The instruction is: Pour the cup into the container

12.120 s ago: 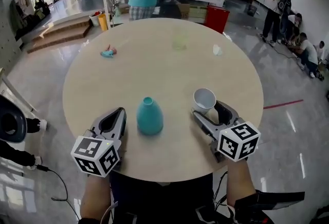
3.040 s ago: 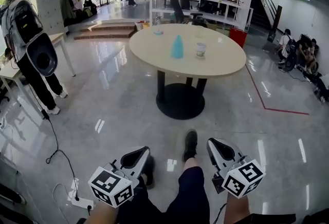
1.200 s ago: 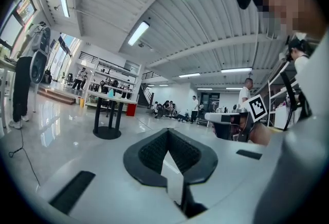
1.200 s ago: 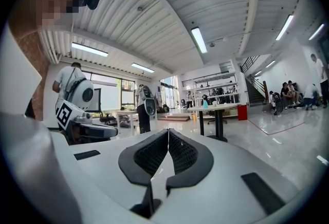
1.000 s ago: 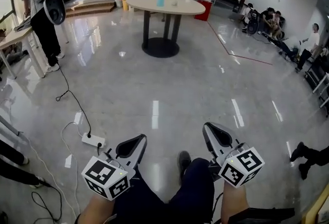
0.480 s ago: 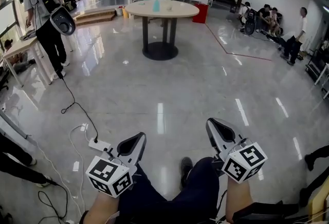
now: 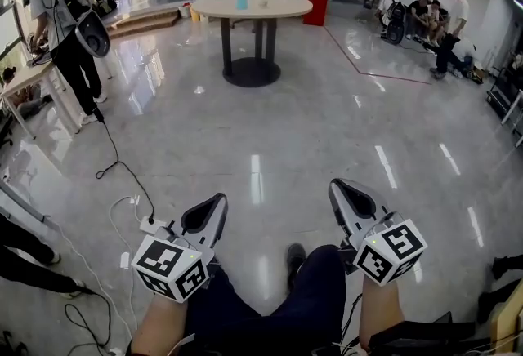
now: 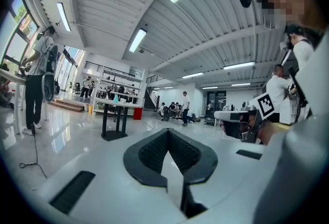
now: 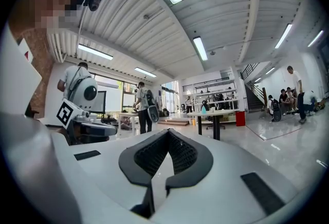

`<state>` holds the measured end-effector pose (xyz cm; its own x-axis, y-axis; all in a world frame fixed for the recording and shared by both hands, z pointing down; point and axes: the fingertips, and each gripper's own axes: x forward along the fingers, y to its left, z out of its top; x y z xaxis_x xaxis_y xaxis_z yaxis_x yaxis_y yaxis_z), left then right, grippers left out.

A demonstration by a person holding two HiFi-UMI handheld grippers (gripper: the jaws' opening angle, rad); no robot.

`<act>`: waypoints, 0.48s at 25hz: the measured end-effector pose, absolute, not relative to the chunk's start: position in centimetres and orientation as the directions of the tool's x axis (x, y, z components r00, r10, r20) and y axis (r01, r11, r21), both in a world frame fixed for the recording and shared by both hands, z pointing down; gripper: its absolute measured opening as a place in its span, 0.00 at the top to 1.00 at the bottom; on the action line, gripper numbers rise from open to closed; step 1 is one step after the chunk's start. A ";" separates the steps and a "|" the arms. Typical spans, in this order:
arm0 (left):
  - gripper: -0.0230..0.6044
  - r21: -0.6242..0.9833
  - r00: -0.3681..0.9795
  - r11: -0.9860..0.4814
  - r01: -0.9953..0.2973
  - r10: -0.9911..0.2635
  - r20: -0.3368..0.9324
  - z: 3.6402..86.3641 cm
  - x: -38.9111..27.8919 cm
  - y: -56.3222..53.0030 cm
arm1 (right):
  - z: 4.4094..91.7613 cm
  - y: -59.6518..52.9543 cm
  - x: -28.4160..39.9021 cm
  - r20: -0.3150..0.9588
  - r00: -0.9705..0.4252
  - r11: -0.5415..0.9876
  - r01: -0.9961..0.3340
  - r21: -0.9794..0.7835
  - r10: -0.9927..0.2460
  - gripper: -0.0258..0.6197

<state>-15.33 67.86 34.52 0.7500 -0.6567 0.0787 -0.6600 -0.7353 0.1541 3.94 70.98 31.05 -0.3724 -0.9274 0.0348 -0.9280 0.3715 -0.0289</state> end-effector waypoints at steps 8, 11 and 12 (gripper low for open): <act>0.96 0.165 0.743 -0.726 -0.668 -0.662 0.097 35.4 -16.3 68.0 | 31.4 71.0 3.5 0.040 -0.376 0.376 -0.926 -0.022 -0.926 0.95; 0.96 0.172 0.738 -0.719 -0.673 -0.667 0.102 35.5 -16.7 67.8 | 31.4 70.7 3.3 0.040 -0.378 0.378 -0.926 -0.024 -0.925 0.95; 0.96 0.174 0.739 -0.720 -0.672 -0.666 0.103 35.5 -16.7 67.8 | 31.4 70.7 3.3 0.043 -0.377 0.376 -0.926 -0.024 -0.925 0.95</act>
<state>-16.71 67.76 35.51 0.7391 -0.6657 0.1030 -0.6723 -0.7195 0.1738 3.25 70.68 31.43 -0.3772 -0.9251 0.0430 -0.9261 0.3765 -0.0238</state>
